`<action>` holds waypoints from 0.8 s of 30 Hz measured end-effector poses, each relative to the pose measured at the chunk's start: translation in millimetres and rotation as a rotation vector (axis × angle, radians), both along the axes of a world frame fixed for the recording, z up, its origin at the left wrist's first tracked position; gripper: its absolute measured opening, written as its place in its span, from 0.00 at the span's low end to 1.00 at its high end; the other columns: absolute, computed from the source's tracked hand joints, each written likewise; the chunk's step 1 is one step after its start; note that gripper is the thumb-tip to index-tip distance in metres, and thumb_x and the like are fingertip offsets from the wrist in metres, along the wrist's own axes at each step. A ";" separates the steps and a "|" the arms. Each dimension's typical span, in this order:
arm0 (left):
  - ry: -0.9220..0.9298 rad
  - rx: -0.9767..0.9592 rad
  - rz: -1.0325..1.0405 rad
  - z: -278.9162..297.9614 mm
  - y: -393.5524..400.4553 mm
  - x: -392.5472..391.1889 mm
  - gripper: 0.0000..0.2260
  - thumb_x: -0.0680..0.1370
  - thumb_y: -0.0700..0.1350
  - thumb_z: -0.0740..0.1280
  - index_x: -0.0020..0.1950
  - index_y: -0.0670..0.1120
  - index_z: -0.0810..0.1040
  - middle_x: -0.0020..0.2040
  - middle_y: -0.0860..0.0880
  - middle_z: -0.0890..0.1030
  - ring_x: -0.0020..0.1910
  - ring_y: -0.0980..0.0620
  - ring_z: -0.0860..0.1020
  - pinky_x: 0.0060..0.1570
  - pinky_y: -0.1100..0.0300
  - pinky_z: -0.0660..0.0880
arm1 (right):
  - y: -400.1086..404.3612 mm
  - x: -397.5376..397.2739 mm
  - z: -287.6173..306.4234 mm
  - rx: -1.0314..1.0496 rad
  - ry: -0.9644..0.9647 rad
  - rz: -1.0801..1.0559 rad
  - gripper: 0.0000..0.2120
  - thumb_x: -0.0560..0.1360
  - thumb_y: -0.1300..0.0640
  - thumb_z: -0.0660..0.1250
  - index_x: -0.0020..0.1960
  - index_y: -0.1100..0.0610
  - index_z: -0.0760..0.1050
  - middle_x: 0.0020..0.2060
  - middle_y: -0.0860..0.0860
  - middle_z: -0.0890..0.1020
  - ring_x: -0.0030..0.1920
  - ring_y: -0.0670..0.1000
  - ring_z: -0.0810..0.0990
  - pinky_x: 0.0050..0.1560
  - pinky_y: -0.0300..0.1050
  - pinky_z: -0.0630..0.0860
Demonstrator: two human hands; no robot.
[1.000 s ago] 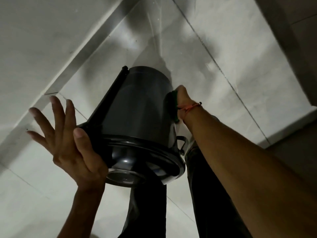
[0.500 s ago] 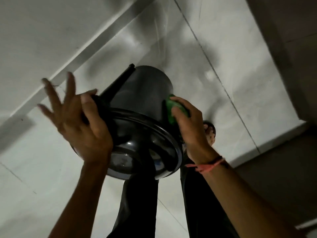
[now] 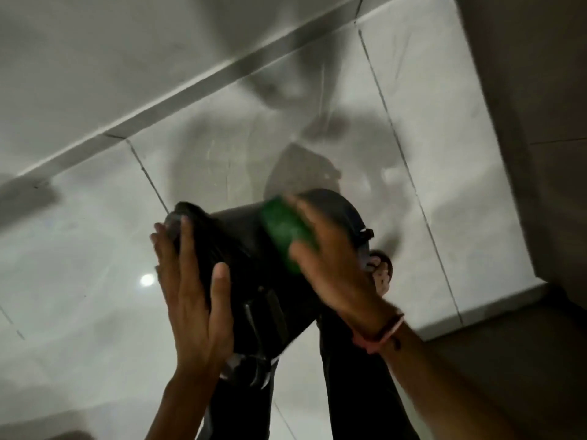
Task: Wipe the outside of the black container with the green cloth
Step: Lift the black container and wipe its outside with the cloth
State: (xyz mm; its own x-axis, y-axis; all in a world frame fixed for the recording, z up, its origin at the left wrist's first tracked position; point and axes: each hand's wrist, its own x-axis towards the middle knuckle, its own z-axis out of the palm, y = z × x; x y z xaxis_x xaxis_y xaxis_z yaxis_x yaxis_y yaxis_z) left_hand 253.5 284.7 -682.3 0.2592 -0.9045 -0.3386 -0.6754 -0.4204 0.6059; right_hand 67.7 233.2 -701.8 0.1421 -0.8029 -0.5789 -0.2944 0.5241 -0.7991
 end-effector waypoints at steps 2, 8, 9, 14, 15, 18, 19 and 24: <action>0.015 0.008 -0.017 -3.2 3.6 1.4 0.29 0.85 0.64 0.50 0.86 0.59 0.56 0.89 0.55 0.49 0.88 0.55 0.44 0.86 0.34 0.50 | 35.1 17.7 6.6 -0.139 0.122 0.164 0.35 0.73 0.50 0.59 0.81 0.51 0.65 0.80 0.50 0.69 0.83 0.51 0.62 0.83 0.63 0.57; 0.063 -0.037 -0.226 -6.1 35.0 6.3 0.28 0.85 0.54 0.54 0.85 0.55 0.57 0.89 0.47 0.51 0.89 0.45 0.45 0.83 0.26 0.50 | 101.8 -13.3 -23.2 -0.027 0.391 0.109 0.28 0.82 0.42 0.51 0.82 0.42 0.55 0.85 0.47 0.56 0.86 0.47 0.47 0.85 0.62 0.45; 0.073 -0.045 -0.234 -6.2 40.3 8.1 0.28 0.85 0.54 0.55 0.85 0.54 0.58 0.89 0.46 0.51 0.89 0.43 0.46 0.82 0.25 0.50 | 97.5 -20.9 -31.5 0.050 0.399 0.109 0.29 0.82 0.40 0.50 0.82 0.42 0.55 0.86 0.49 0.55 0.86 0.50 0.47 0.85 0.64 0.46; 0.089 -0.062 -0.201 -7.8 51.4 13.7 0.29 0.86 0.59 0.51 0.85 0.47 0.59 0.88 0.40 0.54 0.88 0.39 0.48 0.82 0.25 0.51 | 42.0 -9.3 -47.7 0.065 0.366 0.090 0.28 0.81 0.46 0.55 0.80 0.48 0.66 0.82 0.52 0.67 0.83 0.56 0.60 0.83 0.62 0.55; 0.088 -0.058 -0.199 -8.4 50.0 14.9 0.28 0.86 0.58 0.52 0.85 0.49 0.58 0.88 0.41 0.53 0.88 0.40 0.48 0.82 0.25 0.51 | 38.4 1.3 -42.5 -0.013 0.355 0.124 0.27 0.81 0.46 0.56 0.79 0.49 0.69 0.80 0.51 0.70 0.82 0.52 0.62 0.84 0.60 0.55; 0.082 -0.057 -0.227 -9.9 47.7 17.6 0.28 0.85 0.54 0.54 0.85 0.52 0.58 0.88 0.43 0.53 0.88 0.41 0.48 0.82 0.25 0.51 | 60.3 24.8 -11.9 -0.183 0.246 0.172 0.26 0.82 0.46 0.57 0.79 0.46 0.67 0.81 0.45 0.66 0.82 0.36 0.52 0.84 0.48 0.50; 0.084 -0.056 -0.235 -9.9 46.9 17.8 0.28 0.84 0.53 0.55 0.85 0.51 0.58 0.88 0.42 0.53 0.88 0.41 0.48 0.82 0.25 0.51 | 76.6 26.8 -4.0 -0.214 0.219 0.177 0.26 0.82 0.46 0.58 0.80 0.46 0.65 0.82 0.46 0.63 0.83 0.39 0.50 0.84 0.48 0.50; 0.057 -0.074 -0.363 -9.9 51.4 17.5 0.28 0.86 0.57 0.53 0.84 0.48 0.60 0.87 0.40 0.56 0.88 0.39 0.50 0.81 0.25 0.53 | 149.5 -8.9 -16.9 -0.101 0.272 0.091 0.27 0.83 0.50 0.59 0.82 0.51 0.62 0.83 0.53 0.62 0.85 0.55 0.57 0.84 0.56 0.59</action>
